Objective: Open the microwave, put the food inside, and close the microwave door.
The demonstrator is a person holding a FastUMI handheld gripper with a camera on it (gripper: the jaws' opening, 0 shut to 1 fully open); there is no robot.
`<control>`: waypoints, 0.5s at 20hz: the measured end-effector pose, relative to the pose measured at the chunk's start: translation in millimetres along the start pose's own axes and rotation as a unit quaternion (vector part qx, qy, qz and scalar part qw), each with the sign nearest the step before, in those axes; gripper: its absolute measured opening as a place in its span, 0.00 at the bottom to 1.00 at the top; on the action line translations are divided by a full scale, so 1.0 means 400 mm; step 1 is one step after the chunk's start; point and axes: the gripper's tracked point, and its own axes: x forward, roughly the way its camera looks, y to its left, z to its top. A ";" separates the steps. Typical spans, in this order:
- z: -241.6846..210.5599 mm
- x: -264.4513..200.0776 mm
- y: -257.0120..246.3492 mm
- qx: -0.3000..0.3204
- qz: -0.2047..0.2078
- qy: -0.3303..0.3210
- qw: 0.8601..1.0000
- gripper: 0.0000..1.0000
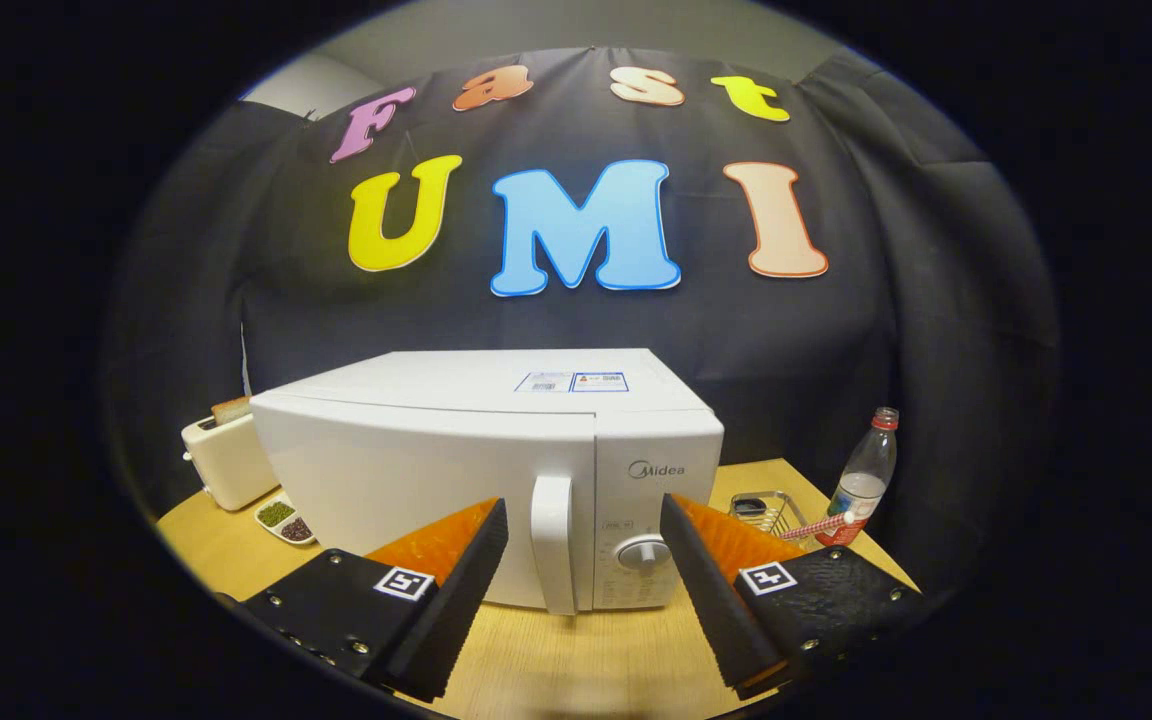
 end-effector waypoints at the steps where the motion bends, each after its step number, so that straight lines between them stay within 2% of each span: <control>1: -0.012 0.010 0.004 0.000 0.001 0.006 1.000 0.96; 4: -0.044 0.042 0.007 0.005 -0.001 0.023 1.000 0.94; 5: -0.050 0.046 0.008 0.007 -0.003 0.027 1.000 0.90; 6: -0.053 0.054 0.007 0.008 -0.004 0.028 1.000 0.82; 7: -0.060 0.058 0.016 0.012 0.002 0.031 0.999 0.67; 10: -0.075 0.066 0.028 0.014 0.010 0.038 0.999 0.65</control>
